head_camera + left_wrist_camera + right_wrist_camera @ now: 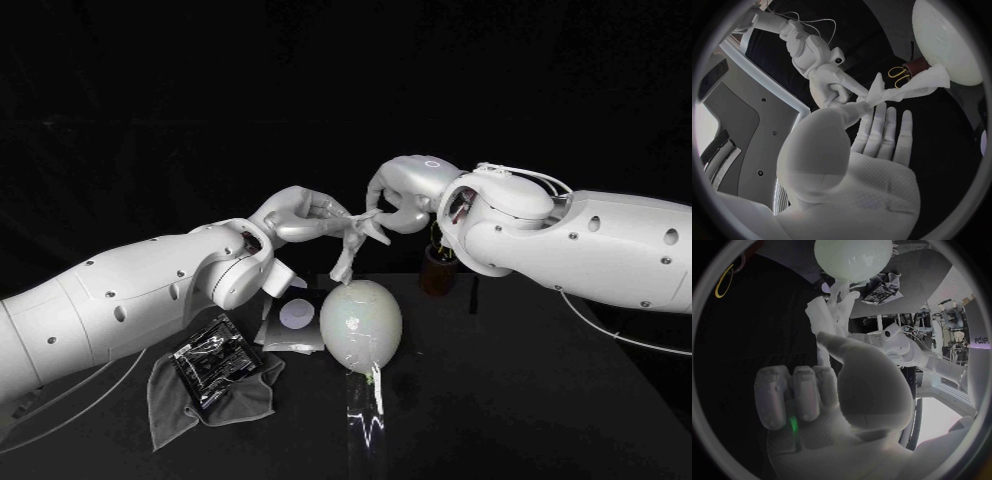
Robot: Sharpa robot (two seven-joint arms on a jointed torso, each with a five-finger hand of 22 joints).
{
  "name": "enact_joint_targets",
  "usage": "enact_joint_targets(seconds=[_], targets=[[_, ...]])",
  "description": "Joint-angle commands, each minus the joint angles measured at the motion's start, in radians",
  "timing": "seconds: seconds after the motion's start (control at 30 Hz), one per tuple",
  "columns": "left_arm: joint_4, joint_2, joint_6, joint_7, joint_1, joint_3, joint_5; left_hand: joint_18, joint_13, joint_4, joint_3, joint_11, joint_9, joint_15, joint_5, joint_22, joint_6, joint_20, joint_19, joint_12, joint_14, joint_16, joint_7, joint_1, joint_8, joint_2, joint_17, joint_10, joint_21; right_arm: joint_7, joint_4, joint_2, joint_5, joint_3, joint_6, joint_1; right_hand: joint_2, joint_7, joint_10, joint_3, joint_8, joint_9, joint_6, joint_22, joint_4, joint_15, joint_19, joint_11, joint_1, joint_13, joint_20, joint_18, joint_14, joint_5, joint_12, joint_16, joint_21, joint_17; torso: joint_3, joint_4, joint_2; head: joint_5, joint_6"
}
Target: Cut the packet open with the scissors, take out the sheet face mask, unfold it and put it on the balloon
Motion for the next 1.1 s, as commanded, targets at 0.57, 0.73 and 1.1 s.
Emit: enact_joint_targets(seconds=[0.57,0.73,1.1], targets=[[-0.027,0.009,0.168,0.012,0.004,0.002,0.265,0.008,-0.041,0.081,0.056,-0.021,0.346,-0.037,0.006,0.003,-0.176,0.000,0.015,-0.209,0.213,-0.120,-0.005,-0.024,0.137,0.039,-0.099,0.244,0.016,-0.001,0.005,-0.014,0.019,-0.001,-0.018,0.000,-0.012,0.006,0.104,0.001,0.010,0.001,0.004,0.263,-0.007,-0.005,0.103,-0.004,-0.001,0.263,-0.005,-0.006,0.105,0.025,0.005,0.003,0.007,0.263,0.0001,0.0011,-0.001,-0.003,0.001],[-0.029,0.011,0.172,-0.014,0.004,0.002,0.252,0.031,-0.025,0.090,0.047,-0.044,0.367,-0.059,0.006,0.015,-0.195,-0.005,0.059,-0.192,0.294,-0.121,-0.013,-0.022,0.159,0.048,-0.096,0.334,0.043,0.012,0.013,-0.023,0.046,-0.001,-0.060,0.000,-0.012,0.006,0.104,0.001,0.010,0.001,0.004,0.263,-0.007,-0.005,0.103,-0.004,-0.001,0.263,-0.005,-0.006,0.105,0.026,0.005,0.003,0.007,0.263,-0.0001,-0.0004,0.000,-0.003,0.003],[-0.031,0.011,0.151,-0.031,0.004,0.002,0.244,0.071,0.039,0.098,0.022,-0.076,0.392,-0.097,0.005,0.052,-0.217,-0.020,0.149,-0.110,0.401,-0.086,-0.036,-0.012,0.184,0.055,-0.065,0.435,0.118,0.027,0.018,-0.031,0.075,-0.001,-0.063,0.000,-0.012,0.007,0.104,0.001,0.011,0.001,0.004,0.263,-0.007,-0.005,0.103,-0.004,-0.001,0.263,-0.005,-0.006,0.105,0.030,0.005,0.003,0.007,0.263,0.0006,0.0001,0.000,-0.004,0.004]])
